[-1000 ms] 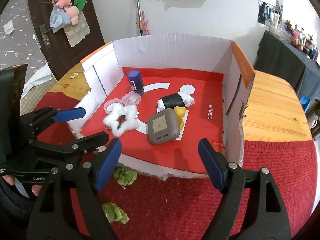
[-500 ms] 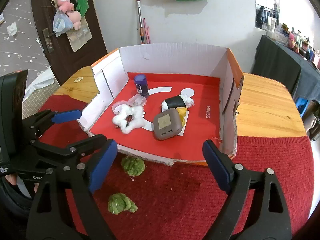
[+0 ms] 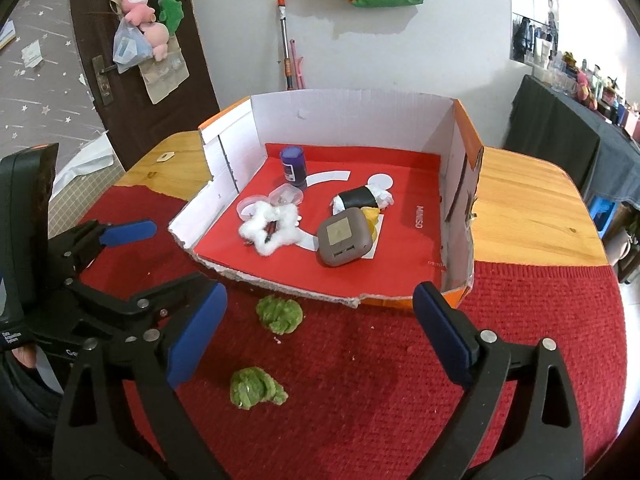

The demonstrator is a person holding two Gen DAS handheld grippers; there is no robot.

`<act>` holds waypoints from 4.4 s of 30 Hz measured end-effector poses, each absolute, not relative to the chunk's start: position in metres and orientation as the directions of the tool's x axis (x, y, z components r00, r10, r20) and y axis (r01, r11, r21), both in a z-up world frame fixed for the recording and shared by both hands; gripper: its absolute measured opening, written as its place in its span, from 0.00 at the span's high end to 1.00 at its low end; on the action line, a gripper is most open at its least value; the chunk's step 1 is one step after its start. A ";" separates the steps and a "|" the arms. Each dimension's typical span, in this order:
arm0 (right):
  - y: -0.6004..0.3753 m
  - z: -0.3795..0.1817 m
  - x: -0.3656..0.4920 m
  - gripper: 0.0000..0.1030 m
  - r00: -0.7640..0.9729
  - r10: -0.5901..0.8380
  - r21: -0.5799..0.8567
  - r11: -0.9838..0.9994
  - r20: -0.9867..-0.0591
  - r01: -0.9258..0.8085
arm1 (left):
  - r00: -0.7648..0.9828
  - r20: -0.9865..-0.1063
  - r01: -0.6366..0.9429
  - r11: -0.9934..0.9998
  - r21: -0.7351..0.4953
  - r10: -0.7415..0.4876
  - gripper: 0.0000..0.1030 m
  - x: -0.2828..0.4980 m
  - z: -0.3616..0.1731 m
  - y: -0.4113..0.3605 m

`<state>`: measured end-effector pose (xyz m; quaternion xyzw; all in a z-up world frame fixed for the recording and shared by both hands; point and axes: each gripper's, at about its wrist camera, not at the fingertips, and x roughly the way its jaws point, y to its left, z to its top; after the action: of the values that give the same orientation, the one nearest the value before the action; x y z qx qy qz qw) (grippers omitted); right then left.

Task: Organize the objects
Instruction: 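Open both tools and withdraw them from the box, then grasp a green plush piece with the left tool while the right tool grasps the other, then lift and carry both green plush pieces over the orange box with both tools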

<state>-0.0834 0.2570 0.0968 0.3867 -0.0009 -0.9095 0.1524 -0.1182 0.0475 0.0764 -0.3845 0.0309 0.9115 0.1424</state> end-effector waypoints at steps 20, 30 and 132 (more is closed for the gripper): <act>0.250 0.090 -0.061 0.06 -0.649 -0.282 0.115 -0.951 -0.706 0.287 | -0.655 -0.722 -0.262 -0.963 -0.059 0.223 0.00 -0.093 0.064 0.038; 0.249 0.081 -0.056 0.06 -0.640 -0.288 0.123 -0.949 -0.712 0.290 | -0.649 -0.730 -0.256 -0.965 -0.053 0.212 0.00 -0.085 0.056 0.036; 0.234 0.074 -0.063 0.64 -0.616 -0.295 0.090 -0.936 -0.730 0.341 | -0.603 -0.705 -0.366 -0.915 -0.170 0.373 0.65 -0.089 0.070 0.055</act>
<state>-0.0631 0.2342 0.0741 0.4007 0.0288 -0.8985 0.1771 -0.0892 0.0546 0.0696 -0.3947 -0.0040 0.8953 0.2064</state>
